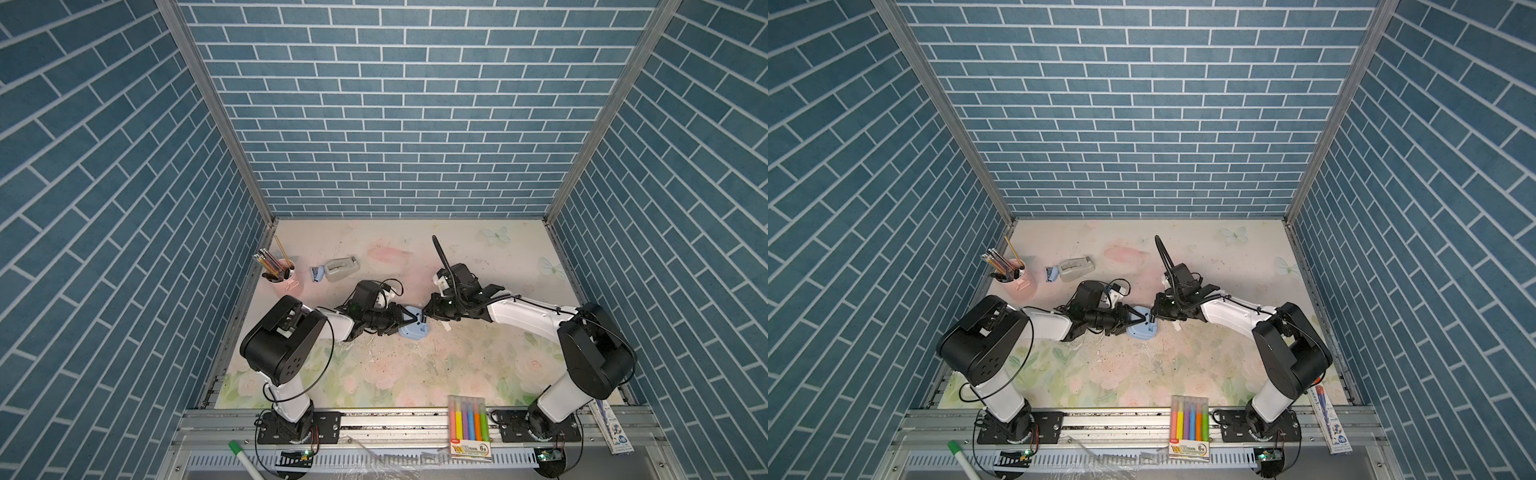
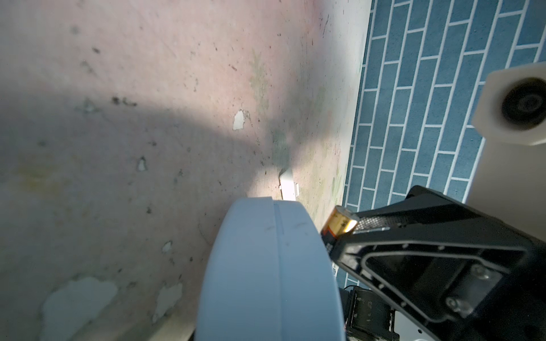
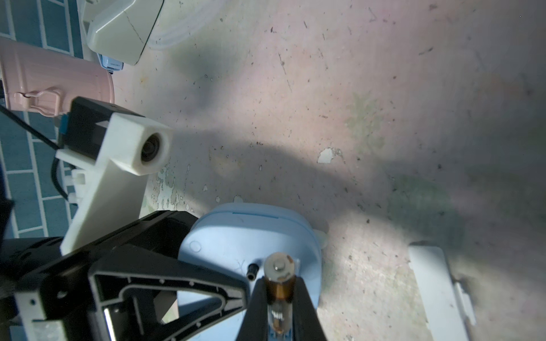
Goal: Insert the battery into the alarm
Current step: Install the battery in the alarm.
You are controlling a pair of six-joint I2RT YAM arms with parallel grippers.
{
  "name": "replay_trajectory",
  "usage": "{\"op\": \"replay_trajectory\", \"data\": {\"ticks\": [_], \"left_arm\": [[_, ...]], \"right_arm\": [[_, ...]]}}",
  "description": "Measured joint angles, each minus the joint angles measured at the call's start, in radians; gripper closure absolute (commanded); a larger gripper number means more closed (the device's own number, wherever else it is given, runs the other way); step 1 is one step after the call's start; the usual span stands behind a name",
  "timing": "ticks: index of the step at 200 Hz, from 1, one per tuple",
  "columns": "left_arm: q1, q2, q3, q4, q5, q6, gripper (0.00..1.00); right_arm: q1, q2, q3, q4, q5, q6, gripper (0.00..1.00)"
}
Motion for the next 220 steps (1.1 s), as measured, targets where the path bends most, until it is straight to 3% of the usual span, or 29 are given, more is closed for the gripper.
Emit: {"op": "replay_trajectory", "data": {"ticks": [72,107,162,185,220], "left_arm": [[0.000,0.006,0.000,0.008,0.008,0.000,1.00],[0.000,0.009,0.000,0.012,0.011,-0.001,1.00],[0.000,0.010,0.000,0.013,0.014,-0.001,1.00],[0.001,0.012,0.000,0.014,0.014,-0.001,1.00],[0.001,0.016,0.002,0.017,0.019,-0.001,1.00]], "right_arm": [[0.011,0.024,-0.002,0.004,-0.003,0.000,1.00],[0.011,0.024,-0.002,-0.002,-0.002,0.001,0.79],[0.012,0.020,0.029,-0.070,0.022,0.010,0.63],[0.012,0.018,0.074,-0.108,0.040,0.014,0.63],[0.012,0.021,0.140,-0.146,0.078,0.018,0.74]]}}
